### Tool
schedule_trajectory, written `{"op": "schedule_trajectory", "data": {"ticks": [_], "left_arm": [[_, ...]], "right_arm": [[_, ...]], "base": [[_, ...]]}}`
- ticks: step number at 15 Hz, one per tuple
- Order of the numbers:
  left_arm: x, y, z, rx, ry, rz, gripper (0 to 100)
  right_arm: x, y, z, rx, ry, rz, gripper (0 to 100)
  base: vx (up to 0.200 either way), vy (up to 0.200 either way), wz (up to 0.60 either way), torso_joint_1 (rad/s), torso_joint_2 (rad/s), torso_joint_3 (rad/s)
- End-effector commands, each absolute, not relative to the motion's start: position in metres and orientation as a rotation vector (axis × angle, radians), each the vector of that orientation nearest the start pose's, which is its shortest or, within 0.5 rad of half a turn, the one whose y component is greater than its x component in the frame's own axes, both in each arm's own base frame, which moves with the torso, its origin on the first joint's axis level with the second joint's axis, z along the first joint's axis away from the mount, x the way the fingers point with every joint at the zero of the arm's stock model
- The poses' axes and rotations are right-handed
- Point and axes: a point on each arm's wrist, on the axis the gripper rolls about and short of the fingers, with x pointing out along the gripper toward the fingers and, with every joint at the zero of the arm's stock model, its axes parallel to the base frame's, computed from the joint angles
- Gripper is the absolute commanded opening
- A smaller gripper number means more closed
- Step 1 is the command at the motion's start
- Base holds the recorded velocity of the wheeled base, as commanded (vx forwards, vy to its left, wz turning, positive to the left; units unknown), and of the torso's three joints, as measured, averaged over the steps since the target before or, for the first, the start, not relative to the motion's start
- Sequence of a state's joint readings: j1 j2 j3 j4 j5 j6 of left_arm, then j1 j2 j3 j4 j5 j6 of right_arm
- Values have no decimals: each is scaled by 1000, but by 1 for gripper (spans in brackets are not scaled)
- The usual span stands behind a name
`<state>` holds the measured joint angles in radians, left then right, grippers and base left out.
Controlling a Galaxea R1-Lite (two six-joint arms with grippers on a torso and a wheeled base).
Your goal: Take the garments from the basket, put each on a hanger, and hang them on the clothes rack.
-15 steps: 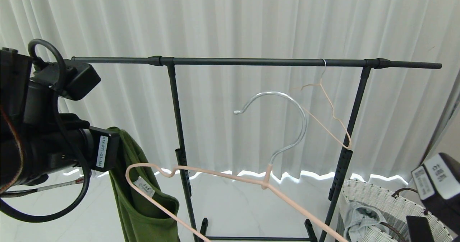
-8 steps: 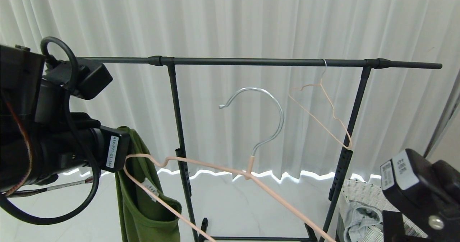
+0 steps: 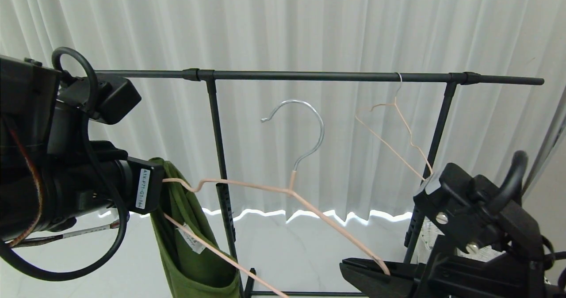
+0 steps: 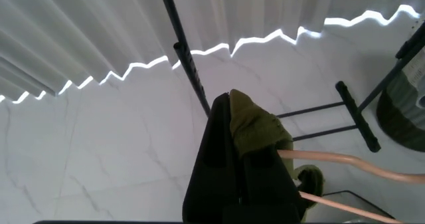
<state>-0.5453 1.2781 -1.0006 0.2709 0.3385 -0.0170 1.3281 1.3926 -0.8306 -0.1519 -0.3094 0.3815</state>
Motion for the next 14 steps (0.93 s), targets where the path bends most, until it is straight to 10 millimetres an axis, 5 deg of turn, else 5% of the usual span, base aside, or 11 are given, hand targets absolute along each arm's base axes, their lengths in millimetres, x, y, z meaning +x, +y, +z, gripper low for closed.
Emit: {"op": "schedule_trajectory", "data": {"ticks": [1, 6, 11, 14], "left_arm": [[163, -93, 260, 218, 492, -209, 0], [171, -99, 263, 163, 492, -162, 0], [182, -103, 263, 140, 494, -87, 0], [182, -104, 263, 140, 494, -90, 0]], "right_arm": [[65, 230, 219, 29, 479, 920, 0], [67, 249, 210, 38, 479, 929, 0], [38, 258, 205, 148, 587, 1000, 0], [39, 268, 199, 229, 621, 972, 0]], "base": [[0, 0, 0, 0, 0, 0], [0, 0, 0, 0, 0, 0], [0, 0, 0, 0, 0, 0], [0, 0, 0, 0, 0, 0]]}}
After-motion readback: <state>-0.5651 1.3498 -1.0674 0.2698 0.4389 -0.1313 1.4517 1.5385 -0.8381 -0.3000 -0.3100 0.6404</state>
